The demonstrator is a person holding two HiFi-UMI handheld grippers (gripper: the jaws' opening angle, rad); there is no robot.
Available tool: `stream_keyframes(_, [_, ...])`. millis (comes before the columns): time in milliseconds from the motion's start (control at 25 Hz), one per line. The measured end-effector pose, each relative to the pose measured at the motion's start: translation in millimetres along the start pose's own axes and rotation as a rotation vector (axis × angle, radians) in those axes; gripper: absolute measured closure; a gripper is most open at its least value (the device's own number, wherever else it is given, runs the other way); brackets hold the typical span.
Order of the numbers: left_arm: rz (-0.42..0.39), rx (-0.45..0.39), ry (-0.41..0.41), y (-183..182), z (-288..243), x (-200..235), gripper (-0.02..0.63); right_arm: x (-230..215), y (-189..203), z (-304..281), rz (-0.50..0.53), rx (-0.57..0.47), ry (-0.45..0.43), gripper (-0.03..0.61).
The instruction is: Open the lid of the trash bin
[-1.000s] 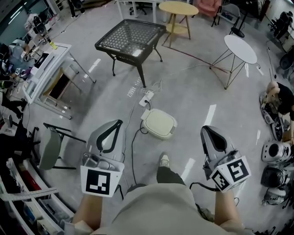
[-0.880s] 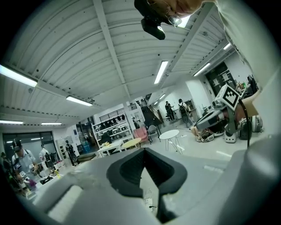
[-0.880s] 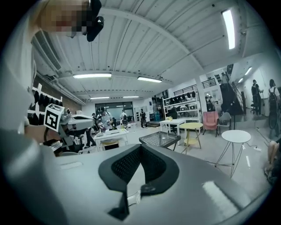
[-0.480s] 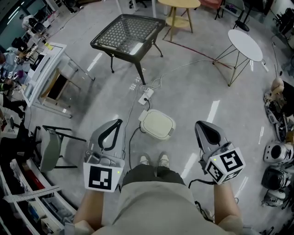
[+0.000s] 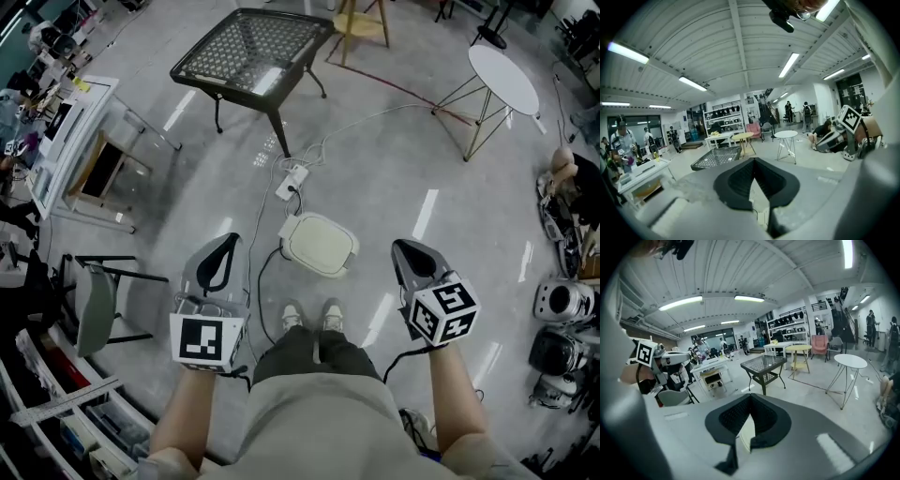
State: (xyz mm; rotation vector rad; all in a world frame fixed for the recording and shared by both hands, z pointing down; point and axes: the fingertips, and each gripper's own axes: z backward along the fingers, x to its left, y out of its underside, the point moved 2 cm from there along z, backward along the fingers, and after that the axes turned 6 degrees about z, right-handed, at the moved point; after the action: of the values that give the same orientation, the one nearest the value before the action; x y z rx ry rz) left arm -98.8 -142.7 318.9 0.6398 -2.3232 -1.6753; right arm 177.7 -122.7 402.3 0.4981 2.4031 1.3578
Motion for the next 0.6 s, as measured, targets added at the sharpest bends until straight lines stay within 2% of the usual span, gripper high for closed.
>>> stream_keyframes(160, [-0.018,0.072,0.03,43,-29,17,0.611,-1,38,-39,0.047,0.124,0.015,0.575])
stream_keyframes(480, [0.003,0.232,0.127,142,-89,15,0.611,-14,144,-107,-0.051,0.295,0.002,0.575])
stream_keyframes(600, [0.018,0.29,0.163,186,-110,13,0.611,-21,184,-133,-0.152,0.332,-0.004,0.575])
